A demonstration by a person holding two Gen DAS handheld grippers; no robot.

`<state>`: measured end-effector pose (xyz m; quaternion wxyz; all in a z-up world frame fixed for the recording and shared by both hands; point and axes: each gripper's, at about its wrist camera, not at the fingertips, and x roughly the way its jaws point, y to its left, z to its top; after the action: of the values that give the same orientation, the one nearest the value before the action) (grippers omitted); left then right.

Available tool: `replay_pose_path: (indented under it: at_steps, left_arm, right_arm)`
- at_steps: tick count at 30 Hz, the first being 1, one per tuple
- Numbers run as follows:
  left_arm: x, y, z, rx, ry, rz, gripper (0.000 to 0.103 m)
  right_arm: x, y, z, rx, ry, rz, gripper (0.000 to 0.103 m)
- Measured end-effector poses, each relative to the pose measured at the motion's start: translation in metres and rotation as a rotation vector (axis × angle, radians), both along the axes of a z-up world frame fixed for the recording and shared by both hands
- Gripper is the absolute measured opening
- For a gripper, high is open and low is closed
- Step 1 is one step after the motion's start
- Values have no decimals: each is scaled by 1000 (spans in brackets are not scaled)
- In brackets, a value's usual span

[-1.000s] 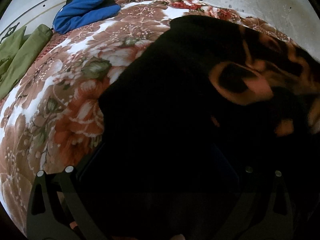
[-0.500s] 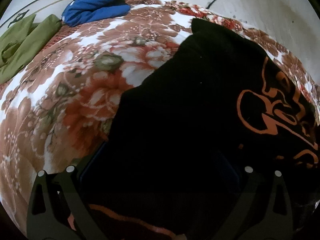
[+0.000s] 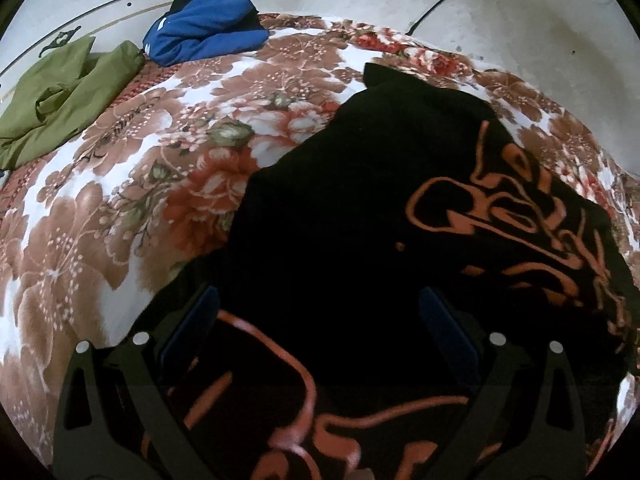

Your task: Fold large clothes

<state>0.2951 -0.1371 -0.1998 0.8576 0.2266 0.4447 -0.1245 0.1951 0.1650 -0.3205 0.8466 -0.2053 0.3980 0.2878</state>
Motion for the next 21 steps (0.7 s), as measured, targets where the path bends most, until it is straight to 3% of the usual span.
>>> replay_pose_path:
  at_steps: [4, 7, 11, 16, 21]
  left_arm:
    - [7, 35, 47, 51, -74, -20, 95]
    - [22, 73, 65, 58, -51, 1, 97]
    - [45, 136, 75, -28, 4, 103, 98]
    - [50, 215, 59, -140, 7, 269, 98]
    - [36, 264, 6, -216, 30, 399, 98]
  right_arm:
    - [-6, -14, 13, -23, -33, 11, 99]
    - [-9, -29, 19, -31, -47, 26, 99]
    - [-6, -58, 22, -70, -67, -11, 98]
    - [27, -121, 40, -18, -15, -140, 98]
    - [80, -167, 62, 7, -35, -260, 98]
